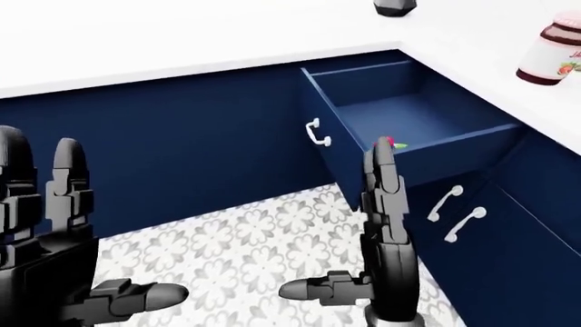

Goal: Close the left drawer.

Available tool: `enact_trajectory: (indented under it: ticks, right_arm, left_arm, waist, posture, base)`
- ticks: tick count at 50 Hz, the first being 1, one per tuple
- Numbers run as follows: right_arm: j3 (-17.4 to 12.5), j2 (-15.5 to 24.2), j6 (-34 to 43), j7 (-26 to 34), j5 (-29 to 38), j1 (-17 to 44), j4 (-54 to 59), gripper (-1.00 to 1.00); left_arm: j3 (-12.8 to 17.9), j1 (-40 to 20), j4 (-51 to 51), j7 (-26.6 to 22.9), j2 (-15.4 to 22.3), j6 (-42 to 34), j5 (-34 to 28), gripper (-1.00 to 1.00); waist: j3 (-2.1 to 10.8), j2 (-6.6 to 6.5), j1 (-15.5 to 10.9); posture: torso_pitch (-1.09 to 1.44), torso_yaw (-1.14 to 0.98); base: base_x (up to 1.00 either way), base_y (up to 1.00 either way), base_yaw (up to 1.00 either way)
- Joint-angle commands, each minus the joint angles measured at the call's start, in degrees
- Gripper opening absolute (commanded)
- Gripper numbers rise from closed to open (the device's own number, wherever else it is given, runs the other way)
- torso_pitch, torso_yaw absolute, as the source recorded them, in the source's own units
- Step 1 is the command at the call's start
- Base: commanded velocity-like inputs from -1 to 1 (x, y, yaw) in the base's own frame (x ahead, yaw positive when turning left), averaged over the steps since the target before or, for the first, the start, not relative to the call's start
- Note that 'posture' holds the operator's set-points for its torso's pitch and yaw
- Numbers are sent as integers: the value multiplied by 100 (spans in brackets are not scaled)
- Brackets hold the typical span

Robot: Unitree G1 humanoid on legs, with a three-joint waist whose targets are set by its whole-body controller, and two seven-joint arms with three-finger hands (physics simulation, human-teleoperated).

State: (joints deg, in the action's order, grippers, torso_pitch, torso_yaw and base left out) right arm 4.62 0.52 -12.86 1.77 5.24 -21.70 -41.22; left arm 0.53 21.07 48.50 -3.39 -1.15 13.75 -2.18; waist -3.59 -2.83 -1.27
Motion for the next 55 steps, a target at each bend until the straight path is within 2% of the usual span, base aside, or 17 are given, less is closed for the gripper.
enact_trajectory:
  ticks: [1,7,11,12,13,20,24,26,29,33,35,37,38,47,51,52,55]
  right_arm:
    - [-59,20,-151,-31,-14,41,-301,100]
    - [-49,24,-151,-29,-15,41,-317,100]
    - [-53,27,-156,-27,-12,45,-297,100]
    - [-50,30,-156,-18,-21,44,-300,100]
    - [-46,31,-153,-16,-12,42,-307,100]
    - [-56,26,-149,-10,-17,58,-287,100]
    - [-50,26,-148,-10,-10,63,-278,100]
    - [-46,27,-158,-10,-7,61,-267,100]
    - [-42,29,-153,-11,3,70,-257,100]
    - [-15,33,-151,-15,28,59,-263,100]
    - [-15,36,-150,-19,19,59,-255,100]
    - [-13,38,-143,-21,17,62,-255,100]
    - [-10,40,-143,-20,21,62,-255,100]
    - [21,55,-137,-27,38,65,-233,100]
    - [30,63,-142,-24,45,65,-223,100]
    - [35,65,-152,-21,46,63,-211,100]
    - [35,68,-162,-18,46,67,-194,100]
  left_arm:
    - [-43,-47,266,-1,-7,131,11,100]
    - [-56,-54,281,4,-8,114,2,100]
    - [-66,-43,295,9,-4,126,1,100]
    - [-63,-53,280,13,-3,126,-7,100]
    - [-64,-53,279,12,-3,125,1,100]
    - [-53,-70,257,13,0,125,5,100]
    - [-60,-68,256,14,-1,131,-7,100]
    - [-61,-62,251,13,-1,141,-2,100]
    - [-59,-68,249,14,0,137,1,100]
    - [-68,-52,263,12,0,139,-1,100]
    - [-71,-45,267,14,0,141,-1,100]
    - [-80,-43,270,15,0,138,-8,100]
    - [-82,-42,268,17,0,142,-13,100]
    - [-83,-43,262,19,6,139,-12,100]
    - [-84,-39,272,16,9,135,-9,100]
    - [-83,-36,265,16,9,147,-7,100]
    - [-77,-36,266,14,9,141,-2,100]
  waist:
    - [60,-54,15]
    - [84,206,27]
    - [168,756,76]
    - [127,503,117]
    - [113,568,85]
    - [27,240,67]
    - [82,-162,59]
    - [49,-8,-16]
    - [102,-11,14]
    - [85,167,29]
    - [91,340,24]
    - [209,731,59]
    - [181,594,100]
    - [15,201,65]
    - [65,-197,56]
    - [44,27,-14]
    - [98,-37,14]
  posture:
    - [0,0]
    - [0,0]
    - [0,0]
    - [0,0]
    - [0,0]
    - [0,0]
    - [0,0]
    - [0,0]
    - [0,0]
    - [0,0]
    - [0,0]
    - [0,0]
    - [0,0]
    - [0,0]
    - [0,0]
    - [0,0]
    - [0,0]
  base:
    - [0,-20,0]
    - [0,-19,0]
    - [0,-19,0]
    - [0,-19,0]
    - [0,-20,0]
    - [0,-19,0]
    - [0,-19,0]
    - [0,-20,0]
    - [0,-19,0]
    - [0,-19,0]
    - [0,-19,0]
    - [0,-18,0]
    - [0,-19,0]
    - [0,-19,0]
    - [0,-19,0]
    - [0,-19,0]
    - [0,-19,0]
